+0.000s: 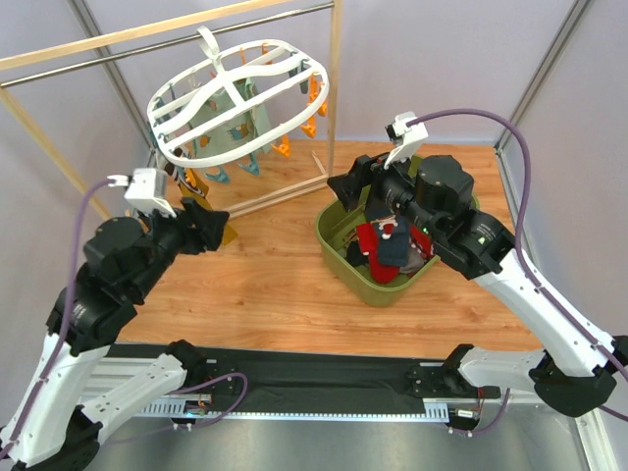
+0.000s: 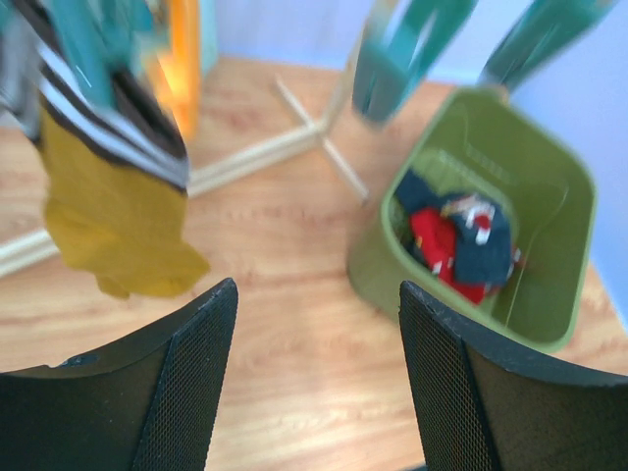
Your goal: Remove the socks clipped to the hanger
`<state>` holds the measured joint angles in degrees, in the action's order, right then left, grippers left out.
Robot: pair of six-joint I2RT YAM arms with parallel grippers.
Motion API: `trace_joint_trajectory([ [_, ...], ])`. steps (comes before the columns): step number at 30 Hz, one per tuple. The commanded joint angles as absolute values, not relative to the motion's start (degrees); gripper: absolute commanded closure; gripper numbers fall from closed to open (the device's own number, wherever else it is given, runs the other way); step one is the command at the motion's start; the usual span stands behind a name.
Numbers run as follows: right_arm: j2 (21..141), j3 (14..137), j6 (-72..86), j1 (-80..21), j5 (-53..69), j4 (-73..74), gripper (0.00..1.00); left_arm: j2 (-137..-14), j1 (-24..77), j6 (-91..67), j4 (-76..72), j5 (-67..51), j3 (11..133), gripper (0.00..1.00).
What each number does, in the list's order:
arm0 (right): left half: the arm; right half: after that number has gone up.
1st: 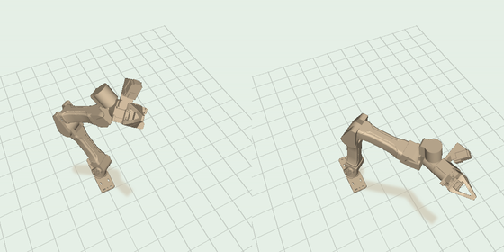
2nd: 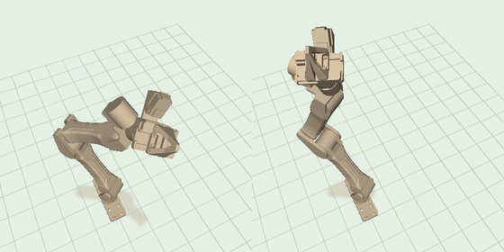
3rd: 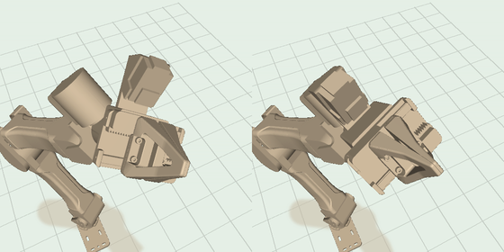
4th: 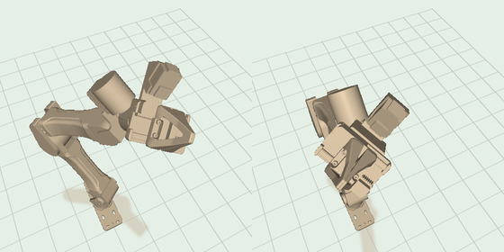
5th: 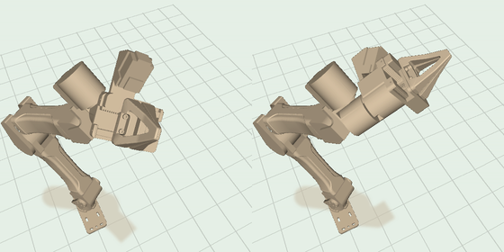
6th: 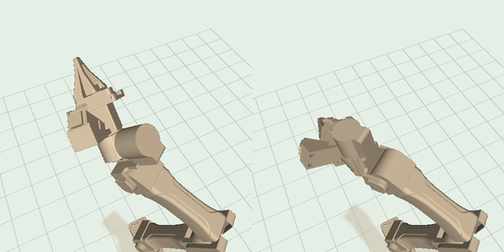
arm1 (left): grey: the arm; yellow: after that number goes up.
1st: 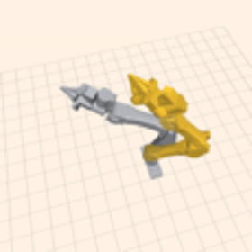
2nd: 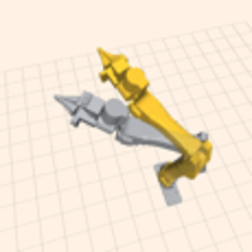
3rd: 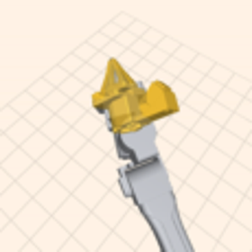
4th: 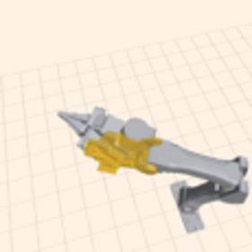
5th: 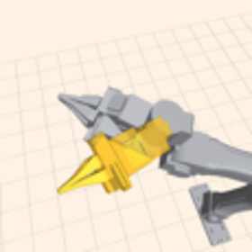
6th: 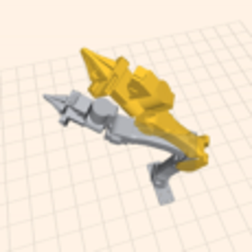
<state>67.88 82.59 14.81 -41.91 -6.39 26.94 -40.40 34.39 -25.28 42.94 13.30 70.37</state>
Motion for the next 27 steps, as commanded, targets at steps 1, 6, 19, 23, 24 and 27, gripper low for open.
trace_joint_trajectory([
  [1, 69.9, 86.3, 12.8, -46.0, -7.7, 25.4, 0.27, -41.7, 33.9, -25.1, 42.7, 19.9, 80.8, 0.27],
  [6, 69.0, 85.8, 13.4, -47.4, -6.4, 24.1, 0.26, -43.1, 33.9, -21.3, 34.7, 17.6, 84.7, 0.27],
  [19, 52.7, 73.9, 12.9, -48.6, -5.5, 21.9, 0.26, -51.4, 33.9, -16.8, 21.3, 7.4, 82.3, 0.29],
  [23, 48.9, 71.7, 11.7, -48.6, -6.9, 22.1, 0.25, -52.6, 33.9, -18.3, 16.2, 0.9, 80.6, 0.31],
  [24, 48.4, 71.3, 11.4, -48.7, -7.3, 22.0, 0.25, -53.1, 33.9, -19.2, 13.7, -2.7, 80.2, 0.32],
  [27, 47.3, 69.5, 11.2, -48.6, -8.8, 21.9, 0.25, -54.1, 34.1, -20.7, 9.5, -9.8, 78.8, 0.32],
])
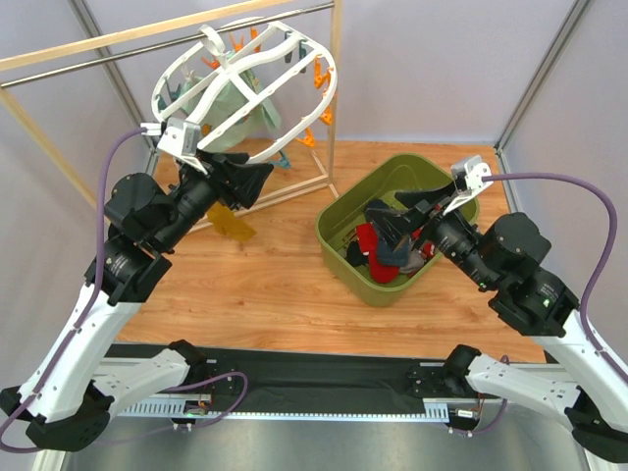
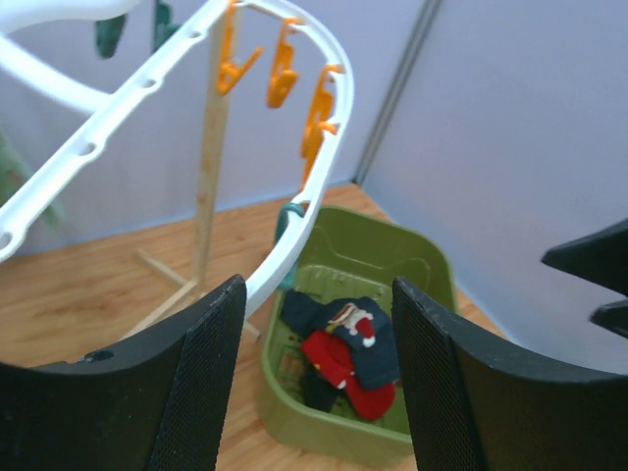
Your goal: Remove the socks clipped to the hanger
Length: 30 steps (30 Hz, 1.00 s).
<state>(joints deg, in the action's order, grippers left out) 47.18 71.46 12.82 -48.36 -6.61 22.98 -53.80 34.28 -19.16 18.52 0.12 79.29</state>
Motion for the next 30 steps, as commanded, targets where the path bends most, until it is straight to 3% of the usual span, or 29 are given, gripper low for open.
trace_joint_trajectory([
  [1, 47.2, 68.8, 11.5, -48.6, -8.6, 21.5, 0.25, -54.4, 34.2, -20.9, 9.0, -11.2, 78.8, 0.32],
  [8, 51.2, 60.6, 12.4, -49.5, 2.3, 5.7, 0.25, -54.4, 34.4, -20.6, 12.0, -15.1, 80.8, 0.32],
  [15, 66.2, 53.1, 4.9, -55.7, 6.9, -27.9, 0.14, -52.7, 34.4, -17.8, 21.3, -15.8, 85.4, 0.29],
  [21, 87.2, 62.0, -1.9, -57.4, 6.1, -36.1, 0.00, -52.0, 34.4, -12.5, 43.4, -3.5, 96.9, 0.28],
  [25, 98.1, 67.5, -7.3, -57.2, 2.8, -39.6, 0.00, -48.4, 34.4, -11.3, 51.1, 7.4, 98.3, 0.26],
  [29, 104.2, 73.4, -9.6, -56.9, 8.8, -37.6, 0.00, -44.7, 34.4, -11.7, 56.1, 14.0, 94.9, 0.26],
  [30, 105.0, 75.2, -9.8, -56.9, 9.3, -36.8, 0.05, -44.0, 34.4, -12.0, 56.9, 14.8, 92.8, 0.26],
])
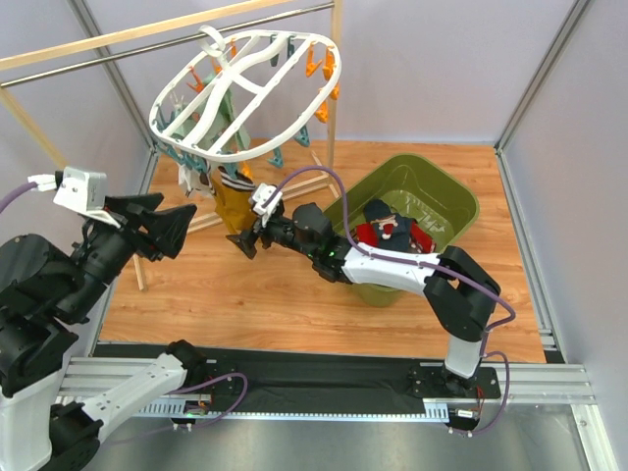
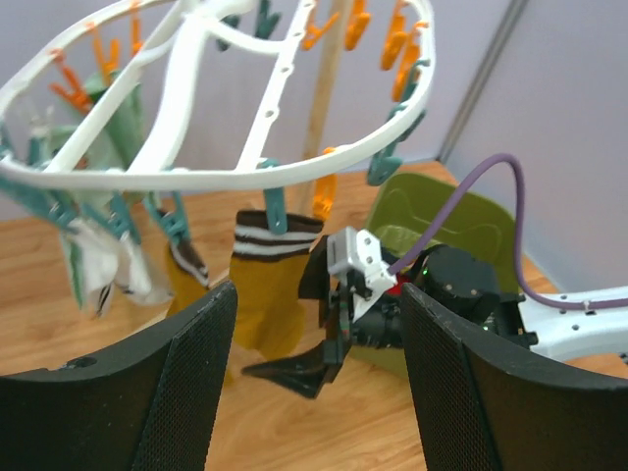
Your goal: Remove the socks clipped to the hanger
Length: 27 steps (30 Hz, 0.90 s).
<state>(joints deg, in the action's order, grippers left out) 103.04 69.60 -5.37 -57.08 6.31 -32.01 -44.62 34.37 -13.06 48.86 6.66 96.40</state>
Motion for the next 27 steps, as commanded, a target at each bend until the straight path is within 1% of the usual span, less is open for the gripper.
trace_joint_trajectory([
  [1, 105.6, 76.1, -9.8, -56.9, 10.1, -36.2, 0.10, -43.3, 34.4, -12.4, 57.2, 15.5, 91.6, 0.26],
  [2, 105.8, 76.5, -9.4, -56.9, 11.6, -35.3, 0.19, -42.4, 34.3, -12.8, 57.3, 17.2, 90.5, 0.26],
  [3, 106.0, 77.0, -8.8, -56.9, 12.0, -35.3, 0.53, -41.8, 34.4, -13.3, 57.8, 18.1, 88.7, 0.26],
  [4, 105.8, 76.9, -8.1, -56.9, 12.4, -35.5, 0.68, -41.7, 34.4, -13.4, 58.2, 19.0, 88.2, 0.26],
  [5, 105.5, 76.7, -7.4, -57.0, 13.4, -35.9, 0.78, -41.6, 34.4, -13.7, 58.9, 20.4, 87.6, 0.26],
  [6, 104.6, 76.5, -6.2, -56.9, 14.1, -35.7, 0.99, -41.6, 34.4, -14.0, 59.3, 21.1, 87.0, 0.26],
  [12, 96.3, 70.9, -0.6, -57.1, 18.9, -35.0, 1.00, -40.3, 34.4, -15.5, 60.1, 21.9, 85.1, 0.25],
  [17, 85.4, 63.5, 2.0, -57.6, 23.1, -33.6, 1.00, -41.1, 34.4, -15.6, 61.3, 23.0, 83.7, 0.25],
  [19, 81.8, 60.8, 2.7, -57.5, 23.5, -33.8, 1.00, -41.0, 34.4, -16.0, 60.8, 20.7, 83.1, 0.25],
  [20, 78.3, 57.9, 2.9, -57.6, 22.9, -34.0, 1.00, -40.5, 34.4, -16.0, 59.2, 16.9, 82.5, 0.24],
  [24, 70.2, 52.8, 2.2, -57.6, 20.7, -33.5, 1.00, -38.2, 34.4, -17.4, 53.3, 5.9, 78.6, 0.23],
  [27, 66.5, 51.6, 1.1, -57.5, 19.5, -30.4, 1.00, -37.7, 34.4, -18.0, 49.4, 0.2, 76.3, 0.23],
])
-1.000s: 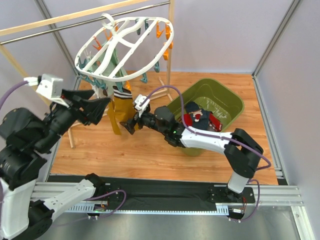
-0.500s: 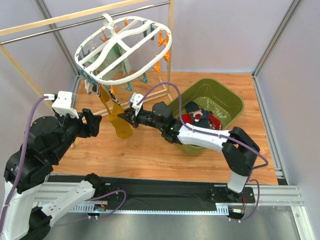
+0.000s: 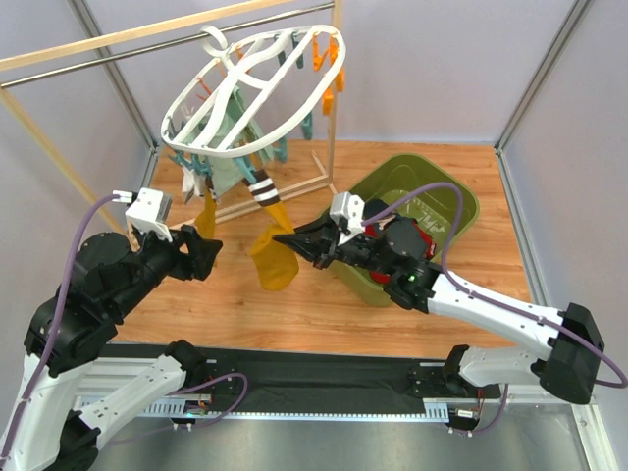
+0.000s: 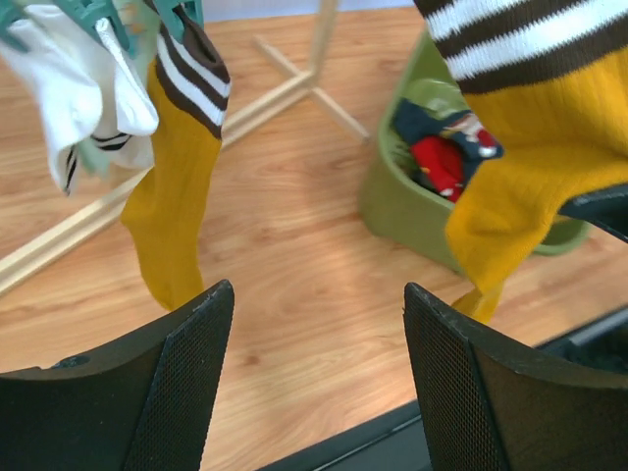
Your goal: Remove the socks clipped to the hanger
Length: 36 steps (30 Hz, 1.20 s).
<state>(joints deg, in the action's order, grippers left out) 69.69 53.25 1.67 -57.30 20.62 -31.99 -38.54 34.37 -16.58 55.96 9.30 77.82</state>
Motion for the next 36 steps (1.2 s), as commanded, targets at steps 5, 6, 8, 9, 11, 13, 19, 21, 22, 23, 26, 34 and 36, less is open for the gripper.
trace_joint_trajectory([
  [5, 64.3, 50.3, 0.4, -57.2, 16.5, -28.2, 1.00, -36.5, 34.3, -18.0, 37.2, -13.8, 69.4, 0.22],
  [6, 64.1, 50.5, 0.6, -57.1, 16.7, -27.5, 1.00, -36.4, 34.3, -17.9, 35.7, -15.7, 67.3, 0.22],
  [8, 64.0, 51.7, 1.1, -57.1, 18.5, -25.2, 1.00, -36.7, 34.3, -17.5, 33.1, -18.9, 65.9, 0.22],
  [9, 64.1, 52.2, 1.3, -57.1, 19.2, -24.6, 1.00, -36.7, 34.3, -17.2, 32.6, -19.5, 65.2, 0.22],
  [11, 64.3, 52.9, 2.5, -57.2, 19.4, -24.1, 1.00, -37.1, 34.3, -16.0, 31.6, -20.3, 64.6, 0.22],
  [13, 64.6, 52.9, 4.0, -57.1, 19.3, -24.7, 1.00, -37.4, 34.3, -14.9, 30.9, -20.4, 63.3, 0.21],
  [19, 66.5, 53.9, 8.3, -57.1, 21.1, -26.4, 1.00, -38.2, 34.2, -14.2, 29.4, -20.6, 59.7, 0.21],
  [21, 67.5, 54.0, 10.4, -57.1, 21.0, -27.9, 1.00, -38.0, 34.4, -13.9, 27.7, -21.4, 58.1, 0.20],
  [22, 67.8, 54.0, 11.1, -57.2, 21.2, -28.5, 1.00, -38.0, 34.3, -13.7, 27.4, -21.3, 57.8, 0.20],
  [23, 68.1, 54.1, 11.5, -57.1, 21.7, -29.3, 1.00, -38.1, 34.3, -13.4, 27.4, -20.7, 57.7, 0.20],
  [26, 69.1, 54.8, 13.5, -57.1, 22.2, -30.2, 1.00, -38.8, 34.4, -12.2, 28.0, -19.0, 57.7, 0.20],
  [34, 72.2, 58.2, 17.1, -57.1, 24.0, -31.1, 0.98, -40.6, 34.3, -11.1, 25.8, -22.0, 57.0, 0.33],
  [36, 72.8, 58.7, 17.7, -57.2, 24.0, -31.0, 0.98, -41.5, 34.4, -10.6, 26.0, -22.4, 57.2, 0.50],
])
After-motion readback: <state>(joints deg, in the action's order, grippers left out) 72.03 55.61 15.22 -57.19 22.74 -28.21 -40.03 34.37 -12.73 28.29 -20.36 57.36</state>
